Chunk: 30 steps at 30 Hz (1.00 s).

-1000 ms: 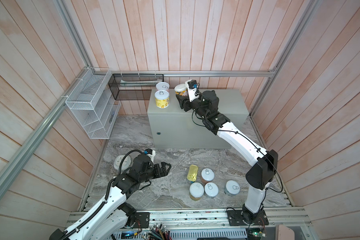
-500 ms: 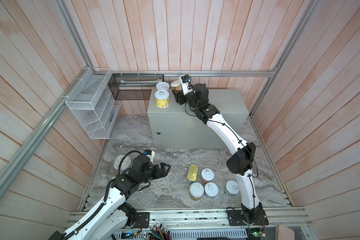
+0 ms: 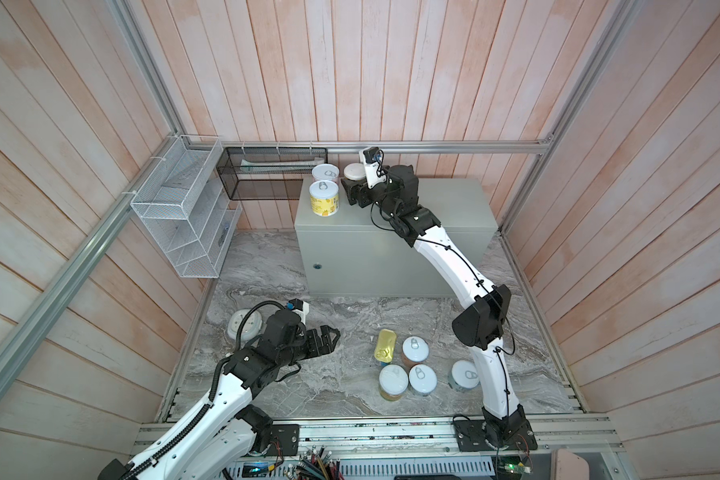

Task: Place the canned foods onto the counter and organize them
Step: 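Lower the tall yellow can onto the cabinet top beside the pink can, then open the right gripper and withdraw it while the left gripper moves toward the floor cans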

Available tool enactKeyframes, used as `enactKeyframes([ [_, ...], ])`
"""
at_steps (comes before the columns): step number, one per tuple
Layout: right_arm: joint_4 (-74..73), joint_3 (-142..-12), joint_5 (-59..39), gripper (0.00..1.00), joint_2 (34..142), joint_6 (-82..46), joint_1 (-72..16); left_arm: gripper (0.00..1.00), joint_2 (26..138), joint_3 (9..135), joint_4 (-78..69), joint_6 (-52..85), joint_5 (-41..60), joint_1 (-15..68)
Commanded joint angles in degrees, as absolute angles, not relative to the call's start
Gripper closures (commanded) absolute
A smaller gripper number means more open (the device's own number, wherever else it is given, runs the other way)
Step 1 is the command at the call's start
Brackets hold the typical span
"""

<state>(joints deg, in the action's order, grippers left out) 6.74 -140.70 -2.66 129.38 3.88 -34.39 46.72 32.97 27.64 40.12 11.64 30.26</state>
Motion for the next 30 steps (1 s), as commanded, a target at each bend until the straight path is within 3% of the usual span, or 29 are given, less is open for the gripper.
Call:
enactKeyframes([
  [1, 6.8, -141.3, -1.9, 0.08, 127.6, 3.2, -33.6, 0.00, 47.2, 33.3, 27.6, 39.6, 11.7, 30.0],
  [7, 1.4, -128.5, -1.2, 0.08, 118.5, 3.6, -33.7, 0.00, 47.2, 33.2, 26.6, 39.5, 12.2, 30.0],
  [16, -14.8, -98.0, 0.0, 0.04, 97.8, 2.4, -33.6, 0.00, 50.0, 35.3, 26.3, 37.7, 12.6, 30.0],
  [24, -18.7, -80.4, 3.3, 0.03, 83.8, 1.0, -32.8, 0.00, 53.0, 35.9, 22.6, 39.2, 15.8, 30.3],
  [30, -22.3, -67.0, 0.4, 0.02, 73.9, -9.0, -29.0, 0.00, 54.3, 36.7, 21.2, 40.0, 15.1, 32.3],
])
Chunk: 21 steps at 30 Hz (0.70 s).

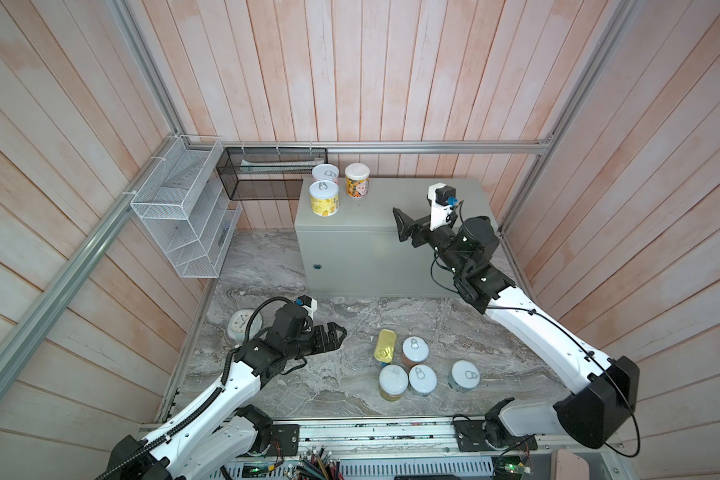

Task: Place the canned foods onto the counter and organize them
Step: 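Open the right gripper and withdraw it while the left gripper moves toward the floor cans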

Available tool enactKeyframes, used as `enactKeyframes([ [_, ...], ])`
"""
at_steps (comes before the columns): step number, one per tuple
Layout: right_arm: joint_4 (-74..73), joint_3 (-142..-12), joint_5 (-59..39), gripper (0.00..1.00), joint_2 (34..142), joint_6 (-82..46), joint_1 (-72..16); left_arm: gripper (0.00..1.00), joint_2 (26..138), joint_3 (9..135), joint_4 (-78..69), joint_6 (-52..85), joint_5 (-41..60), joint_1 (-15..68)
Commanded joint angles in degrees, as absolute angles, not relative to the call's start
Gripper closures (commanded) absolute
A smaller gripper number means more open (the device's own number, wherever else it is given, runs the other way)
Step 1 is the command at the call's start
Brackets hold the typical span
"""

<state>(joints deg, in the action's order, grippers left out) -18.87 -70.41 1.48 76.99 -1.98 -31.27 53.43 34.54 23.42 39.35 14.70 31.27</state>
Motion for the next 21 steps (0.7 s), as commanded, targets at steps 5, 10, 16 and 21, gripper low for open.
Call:
enactKeyframes([
  [5, -22.2, -60.1, -0.4, 0.02, 69.0, -12.7, -26.9, 0.00, 58.5, 40.1, 21.5, 39.3, 11.0, 38.1],
  [10, -16.1, -54.5, 2.4, 0.02, 64.1, -12.7, -26.5, 0.00, 63.0, 43.1, 20.8, 38.9, 6.9, 43.6],
  [16, -10.6, -44.3, 5.9, 0.02, 54.3, -13.7, -26.0, 0.00, 68.3, 45.7, 17.8, 39.5, 5.3, 49.0],
  [21, -5.7, -38.2, 7.2, 0.02, 47.1, -14.9, -25.5, 0.00, 72.9, 49.3, 19.1, 38.9, 2.1, 53.8],
])
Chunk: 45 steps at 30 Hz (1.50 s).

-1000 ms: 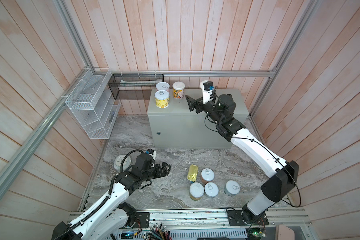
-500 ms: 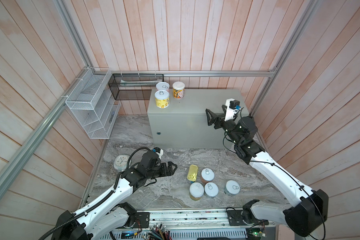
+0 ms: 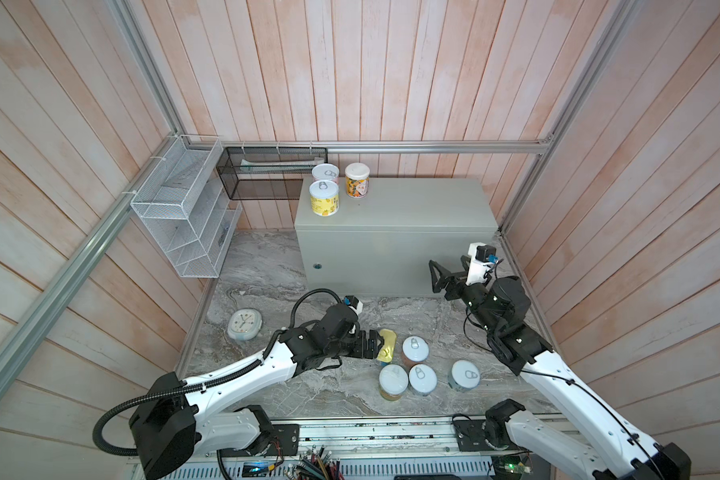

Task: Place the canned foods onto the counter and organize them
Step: 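Open the right gripper and withdraw it while the left gripper moves toward the floor cans, then lower the left gripper onto the tall green-labelled can and close it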

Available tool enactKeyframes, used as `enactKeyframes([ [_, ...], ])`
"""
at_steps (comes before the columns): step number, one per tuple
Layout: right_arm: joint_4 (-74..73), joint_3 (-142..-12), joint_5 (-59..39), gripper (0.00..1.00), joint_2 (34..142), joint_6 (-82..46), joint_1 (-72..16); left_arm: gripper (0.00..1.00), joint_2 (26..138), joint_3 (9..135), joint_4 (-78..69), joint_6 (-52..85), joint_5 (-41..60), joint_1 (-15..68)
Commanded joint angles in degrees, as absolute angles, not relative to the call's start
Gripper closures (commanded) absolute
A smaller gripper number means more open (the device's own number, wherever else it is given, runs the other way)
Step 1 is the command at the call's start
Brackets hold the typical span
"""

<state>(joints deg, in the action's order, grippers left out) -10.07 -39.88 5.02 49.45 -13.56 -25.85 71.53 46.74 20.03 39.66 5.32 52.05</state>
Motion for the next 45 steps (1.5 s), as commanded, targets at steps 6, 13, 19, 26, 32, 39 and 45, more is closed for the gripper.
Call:
enactKeyframes([
  [6, -1.3, -33.4, 6.7, 0.02, 40.4, -16.9, -25.4, 0.00, 76.6, 51.6, 18.7, 41.3, -0.1, 59.7],
  [13, 0.5, -28.7, 5.2, 0.02, 32.8, -19.3, -25.4, 0.00, 79.9, 55.0, 23.3, 45.6, -5.5, 65.7],
  [19, 2.3, -27.8, 5.2, 0.02, 29.1, -19.8, -25.4, 0.00, 83.0, 57.5, 29.0, 48.8, -9.8, 69.0],
  [26, 4.1, -28.4, 3.3, 0.02, 28.6, -20.9, -25.4, 0.00, 84.7, 60.5, 36.1, 51.4, -15.5, 72.3],
  [32, 3.7, -27.6, 4.1, 0.02, 29.5, -21.6, -25.4, 0.00, 85.5, 59.8, 34.9, 50.5, -14.1, 73.8],
  [39, 3.9, -27.5, 3.3, 0.03, 31.2, -22.4, -25.4, 0.00, 86.7, 58.3, 33.3, 50.6, -14.7, 75.3],
  [45, 4.0, -27.9, 3.7, 0.03, 32.3, -22.2, -25.4, 0.00, 89.3, 59.3, 33.8, 50.7, -15.1, 75.8],
])
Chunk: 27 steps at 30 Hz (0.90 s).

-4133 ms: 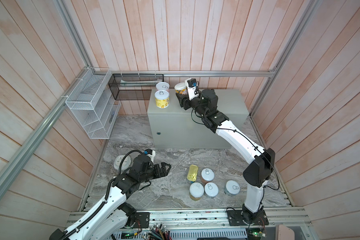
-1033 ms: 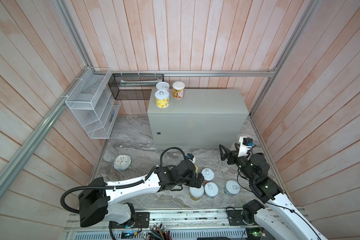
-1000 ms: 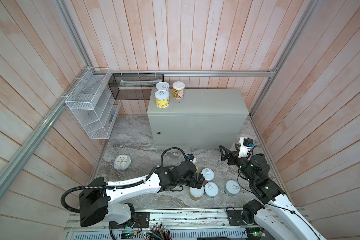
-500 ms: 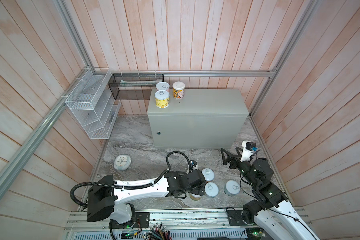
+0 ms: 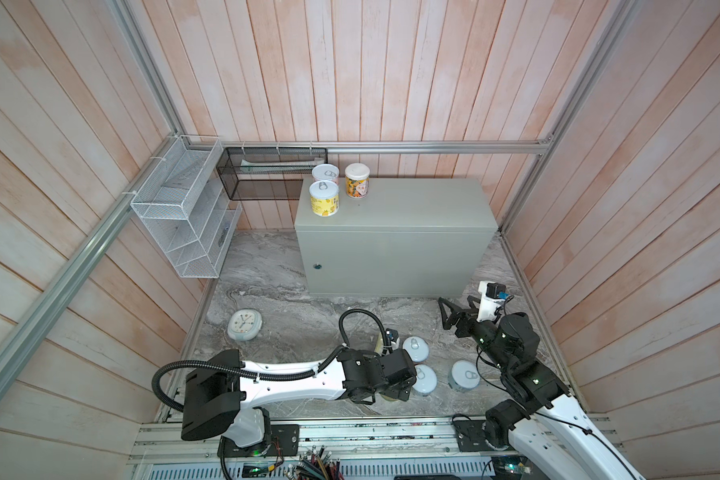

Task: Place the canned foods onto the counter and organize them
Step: 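Lower the left gripper onto the tall green-labelled can and close it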

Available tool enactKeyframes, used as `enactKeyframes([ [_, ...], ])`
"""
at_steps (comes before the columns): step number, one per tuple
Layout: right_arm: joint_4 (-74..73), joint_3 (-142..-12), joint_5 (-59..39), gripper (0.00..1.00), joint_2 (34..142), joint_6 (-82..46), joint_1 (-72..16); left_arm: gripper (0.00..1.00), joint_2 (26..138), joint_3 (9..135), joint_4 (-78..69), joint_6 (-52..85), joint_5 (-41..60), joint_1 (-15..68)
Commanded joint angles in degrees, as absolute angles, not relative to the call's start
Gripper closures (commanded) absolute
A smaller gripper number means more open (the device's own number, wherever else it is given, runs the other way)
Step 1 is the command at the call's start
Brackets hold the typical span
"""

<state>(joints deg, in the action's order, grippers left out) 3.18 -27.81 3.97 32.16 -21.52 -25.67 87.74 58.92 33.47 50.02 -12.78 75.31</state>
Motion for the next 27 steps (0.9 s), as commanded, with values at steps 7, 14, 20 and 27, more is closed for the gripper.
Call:
enactKeyframes([
  [7, 4.4, -26.9, 3.9, 0.03, 31.9, -22.4, -25.4, 0.00, 92.1, 61.0, 35.6, 50.6, -16.0, 75.9],
  [14, 4.9, -26.6, 4.7, 0.03, 30.9, -22.2, -25.4, 0.06, 93.1, 61.1, 36.3, 50.7, -17.0, 75.9],
  [20, 4.1, -26.4, 4.3, 0.02, 31.9, -22.4, -25.4, 0.26, 91.4, 59.4, 35.0, 51.3, -18.1, 75.7],
  [27, 2.8, -26.3, 3.5, 0.03, 33.1, -22.7, -25.4, 0.33, 87.7, 57.1, 34.3, 51.2, -18.6, 74.6],
])
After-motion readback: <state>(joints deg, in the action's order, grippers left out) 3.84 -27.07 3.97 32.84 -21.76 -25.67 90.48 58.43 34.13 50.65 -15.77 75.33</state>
